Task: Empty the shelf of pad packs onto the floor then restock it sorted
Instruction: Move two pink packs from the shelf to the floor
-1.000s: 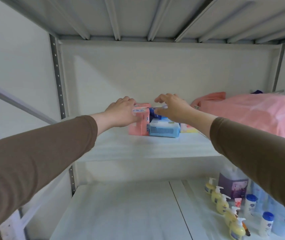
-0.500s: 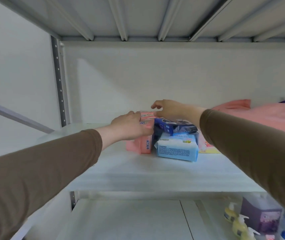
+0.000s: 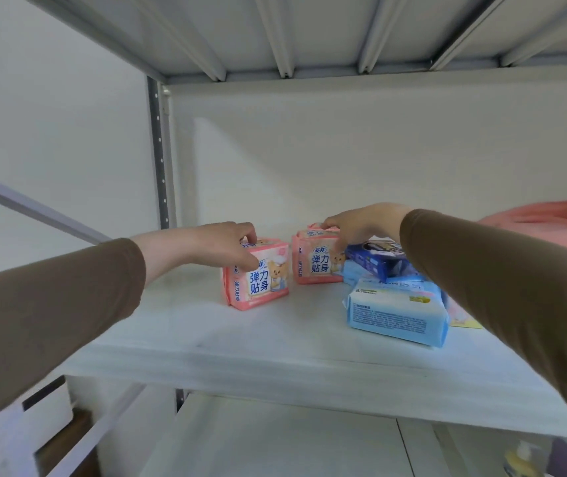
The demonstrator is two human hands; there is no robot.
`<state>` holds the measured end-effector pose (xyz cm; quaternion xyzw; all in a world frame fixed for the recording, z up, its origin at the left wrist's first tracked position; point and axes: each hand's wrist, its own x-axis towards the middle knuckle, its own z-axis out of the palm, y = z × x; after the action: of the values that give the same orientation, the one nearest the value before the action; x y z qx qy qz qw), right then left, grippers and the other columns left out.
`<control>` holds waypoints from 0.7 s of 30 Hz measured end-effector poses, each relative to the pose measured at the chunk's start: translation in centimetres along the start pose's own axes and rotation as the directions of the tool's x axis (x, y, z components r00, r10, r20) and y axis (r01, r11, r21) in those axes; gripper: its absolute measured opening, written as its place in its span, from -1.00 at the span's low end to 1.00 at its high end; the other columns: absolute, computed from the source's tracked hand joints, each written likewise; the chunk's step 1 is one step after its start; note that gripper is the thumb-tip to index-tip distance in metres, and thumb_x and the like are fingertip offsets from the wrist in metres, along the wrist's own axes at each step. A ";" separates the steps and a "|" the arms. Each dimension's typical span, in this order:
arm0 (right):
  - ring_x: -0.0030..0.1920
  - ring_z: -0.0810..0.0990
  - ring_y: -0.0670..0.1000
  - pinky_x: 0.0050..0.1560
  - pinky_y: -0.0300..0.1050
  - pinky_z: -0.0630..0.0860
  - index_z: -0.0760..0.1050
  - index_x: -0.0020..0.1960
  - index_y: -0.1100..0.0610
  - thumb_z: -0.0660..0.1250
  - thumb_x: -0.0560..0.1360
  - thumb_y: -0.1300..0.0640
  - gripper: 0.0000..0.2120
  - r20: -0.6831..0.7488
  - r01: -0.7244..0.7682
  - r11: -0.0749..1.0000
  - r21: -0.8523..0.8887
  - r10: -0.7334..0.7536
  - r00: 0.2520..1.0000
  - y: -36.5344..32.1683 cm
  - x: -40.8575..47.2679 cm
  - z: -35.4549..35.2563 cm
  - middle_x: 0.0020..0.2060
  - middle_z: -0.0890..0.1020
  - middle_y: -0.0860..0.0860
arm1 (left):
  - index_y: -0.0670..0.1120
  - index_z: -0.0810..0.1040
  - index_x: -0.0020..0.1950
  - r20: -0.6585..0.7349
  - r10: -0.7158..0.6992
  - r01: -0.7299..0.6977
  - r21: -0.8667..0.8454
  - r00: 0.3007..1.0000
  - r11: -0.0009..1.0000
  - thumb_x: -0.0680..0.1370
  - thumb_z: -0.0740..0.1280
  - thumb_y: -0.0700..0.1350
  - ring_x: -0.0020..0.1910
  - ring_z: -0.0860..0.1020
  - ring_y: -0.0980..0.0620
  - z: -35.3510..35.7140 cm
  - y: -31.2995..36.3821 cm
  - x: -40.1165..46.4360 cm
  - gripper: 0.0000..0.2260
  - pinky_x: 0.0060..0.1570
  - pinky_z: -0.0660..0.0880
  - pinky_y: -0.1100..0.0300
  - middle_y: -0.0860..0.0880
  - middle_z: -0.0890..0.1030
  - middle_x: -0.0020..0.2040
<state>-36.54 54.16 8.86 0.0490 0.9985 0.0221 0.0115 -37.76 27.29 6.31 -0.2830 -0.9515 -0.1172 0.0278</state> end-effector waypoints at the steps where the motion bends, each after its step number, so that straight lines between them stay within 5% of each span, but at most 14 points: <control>1: 0.29 0.46 0.10 0.33 0.11 0.40 0.16 0.56 -0.07 0.40 0.52 0.04 -0.31 -0.014 0.001 1.000 -0.006 -0.001 1.000 -0.2 0.1 0.1 0.46 0.37 0.02 | 0.10 0.40 0.25 0.023 -0.017 0.018 -0.013 1.000 1.000 0.45 0.36 0.00 0.05 0.56 0.01 -0.3 -0.4 0.0 -0.61 0.08 0.52 0.04 0.01 0.56 0.13; 8: 0.22 0.48 0.10 0.24 0.16 0.48 0.31 0.47 -0.06 0.42 0.46 -0.13 -0.37 -0.043 0.031 0.999 0.021 -0.030 0.999 -1.9 0.9 0.5 0.35 0.46 -0.03 | 0.18 0.37 0.27 0.109 -0.090 0.094 -0.024 0.990 0.995 0.43 0.38 -0.11 0.11 0.56 -0.04 -1.5 -3.6 -0.1 -0.54 0.15 0.49 0.02 -0.01 0.60 0.10; 13: -0.08 0.50 -0.04 -0.02 -0.03 0.45 0.36 0.26 -0.01 0.47 0.42 -0.17 -0.47 -0.040 0.011 0.999 0.032 -0.010 0.999 -2.9 0.7 0.7 0.11 0.52 -0.02 | 0.17 0.38 0.25 0.191 -0.090 0.129 -0.202 0.978 0.971 0.42 0.48 -0.14 0.17 0.55 -0.02 -1.8 -5.3 -0.1 -0.51 0.20 0.41 0.10 0.00 0.63 0.11; 17: 0.08 0.51 0.05 0.07 0.02 0.47 0.31 0.28 0.02 0.53 0.33 -0.20 -0.33 -0.032 -0.016 0.991 0.132 0.021 0.999 -3.2 0.7 1.0 0.20 0.50 -0.01 | 0.12 0.34 0.31 0.175 -0.044 0.109 -0.380 0.984 0.918 0.38 0.59 -0.07 0.14 0.61 -0.04 -0.8 -5.7 0.4 -0.38 0.23 0.50 0.06 -0.04 0.61 0.16; 21: 0.14 0.45 0.08 0.07 -0.02 0.39 0.20 0.43 0.01 0.56 0.33 -0.14 -0.17 -0.104 -0.007 0.964 0.265 0.036 0.994 -4.0 -0.3 1.2 0.19 0.45 0.02 | 0.09 0.29 0.36 0.096 -0.027 0.068 -0.457 0.995 0.887 0.35 0.61 -0.11 0.09 0.64 -0.07 0.0 -6.1 0.4 -0.30 -0.05 0.55 0.15 -0.07 0.56 0.18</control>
<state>-36.57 50.21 7.49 0.0597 0.9911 -0.1087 -0.0492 -41.40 22.49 5.12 -0.2630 -0.9036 -0.3274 -0.0842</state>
